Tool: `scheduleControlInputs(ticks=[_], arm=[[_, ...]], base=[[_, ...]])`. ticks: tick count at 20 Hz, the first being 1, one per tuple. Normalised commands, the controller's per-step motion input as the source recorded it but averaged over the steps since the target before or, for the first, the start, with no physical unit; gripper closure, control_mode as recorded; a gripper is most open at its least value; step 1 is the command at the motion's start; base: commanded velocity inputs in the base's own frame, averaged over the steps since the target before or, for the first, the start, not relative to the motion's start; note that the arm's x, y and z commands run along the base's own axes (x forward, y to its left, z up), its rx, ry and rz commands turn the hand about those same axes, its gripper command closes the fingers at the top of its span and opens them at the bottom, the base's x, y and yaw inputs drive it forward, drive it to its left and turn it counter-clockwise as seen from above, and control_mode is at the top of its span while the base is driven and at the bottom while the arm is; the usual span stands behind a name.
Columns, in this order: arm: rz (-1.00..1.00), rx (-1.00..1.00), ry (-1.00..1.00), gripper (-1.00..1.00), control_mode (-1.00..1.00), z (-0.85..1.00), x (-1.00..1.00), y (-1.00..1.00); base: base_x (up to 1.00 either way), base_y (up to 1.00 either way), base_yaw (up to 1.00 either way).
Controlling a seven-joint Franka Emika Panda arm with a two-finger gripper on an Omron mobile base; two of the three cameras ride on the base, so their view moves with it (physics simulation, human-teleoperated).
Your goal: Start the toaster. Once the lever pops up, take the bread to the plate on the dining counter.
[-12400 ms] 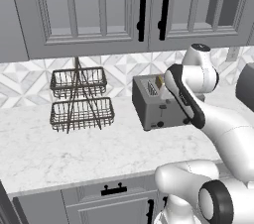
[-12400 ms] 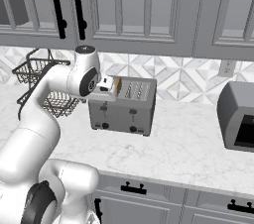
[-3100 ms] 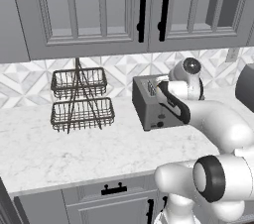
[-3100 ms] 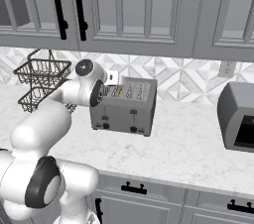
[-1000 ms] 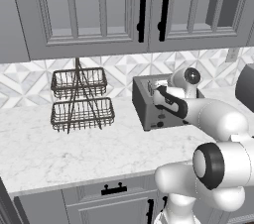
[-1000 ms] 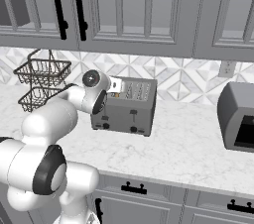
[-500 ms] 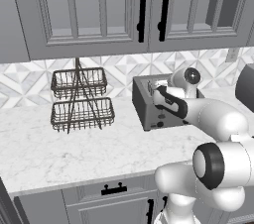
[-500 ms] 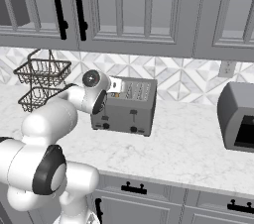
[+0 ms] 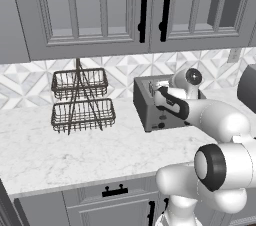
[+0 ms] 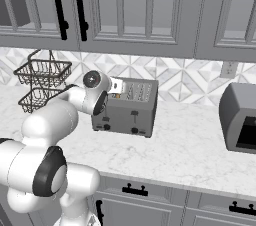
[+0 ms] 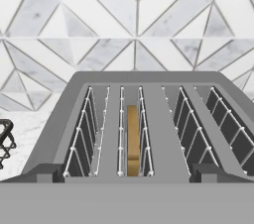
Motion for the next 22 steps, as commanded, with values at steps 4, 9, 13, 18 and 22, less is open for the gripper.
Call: scheduleControlInputs(ticks=[4, 9, 13, 18, 22], arm=[[0.0, 0.0, 0.0, -1.0, -1.0, 0.0, 0.0, 0.0], [0.0, 0.0, 0.0, -1.0, -1.0, 0.0, 0.0, 0.0], [0.0, 0.0, 0.0, -1.0, -1.0, 0.0, 0.0, 0.0], [0.0, 0.0, 0.0, -1.0, -1.0, 0.0, 0.0, 0.0], [0.0, 0.0, 0.0, -1.0, -1.0, 0.0, 0.0, 0.0]], base=[[0.0, 0.0, 0.0], [0.0, 0.0, 0.0], [0.0, 0.0, 0.0], [0.0, 0.0, 0.0], [0.0, 0.0, 0.0]])
